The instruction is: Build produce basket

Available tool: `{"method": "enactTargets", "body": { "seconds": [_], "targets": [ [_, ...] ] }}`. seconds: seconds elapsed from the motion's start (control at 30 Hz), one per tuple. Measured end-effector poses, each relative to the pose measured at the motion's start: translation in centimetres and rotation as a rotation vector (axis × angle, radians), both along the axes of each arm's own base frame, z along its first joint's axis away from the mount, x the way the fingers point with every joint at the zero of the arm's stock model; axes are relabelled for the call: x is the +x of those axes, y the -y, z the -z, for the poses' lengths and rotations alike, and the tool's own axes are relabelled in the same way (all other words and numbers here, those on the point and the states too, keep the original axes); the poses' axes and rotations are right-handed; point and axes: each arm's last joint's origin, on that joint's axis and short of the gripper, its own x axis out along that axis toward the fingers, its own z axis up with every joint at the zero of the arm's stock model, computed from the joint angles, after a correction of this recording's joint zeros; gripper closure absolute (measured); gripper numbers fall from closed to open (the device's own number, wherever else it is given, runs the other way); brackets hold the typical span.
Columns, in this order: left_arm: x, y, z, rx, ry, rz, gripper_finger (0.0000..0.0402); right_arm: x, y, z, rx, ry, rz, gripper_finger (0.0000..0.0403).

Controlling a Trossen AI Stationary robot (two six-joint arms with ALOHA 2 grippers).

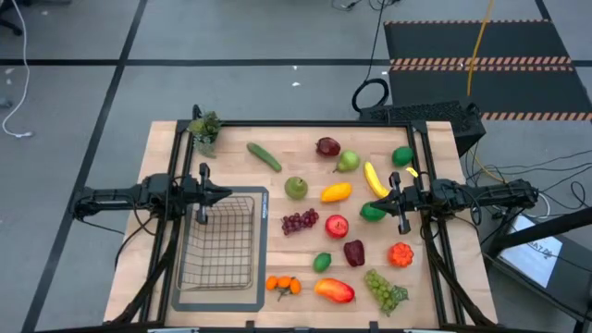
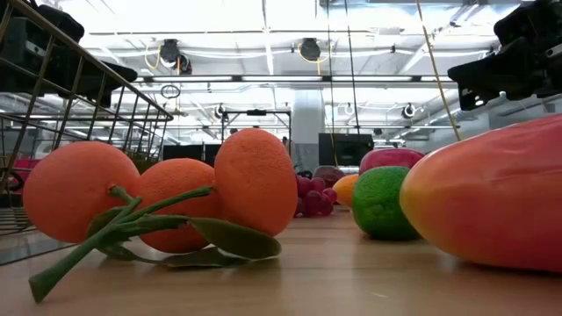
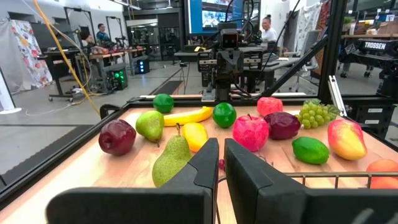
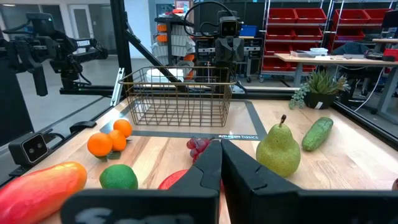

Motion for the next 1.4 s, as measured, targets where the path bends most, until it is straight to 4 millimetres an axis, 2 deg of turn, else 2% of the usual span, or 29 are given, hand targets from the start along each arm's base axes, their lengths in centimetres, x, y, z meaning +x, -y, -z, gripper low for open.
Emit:
{"method": "enactTargets", "body": {
  "seconds": [1.2,1.4],
  "targets": [
    [0.00,0.00,-0.01,0.000,0.001,0.000,0.0371,0.00,0.00,-0.01,0.000,0.000,0.000,0.0403],
    [-0.04,0.00,-0.60,0.004,0.062,-0.001,0.0371,0.00,0.00,-0.01,0.000,0.000,0.000,0.0403]
  ]
}}
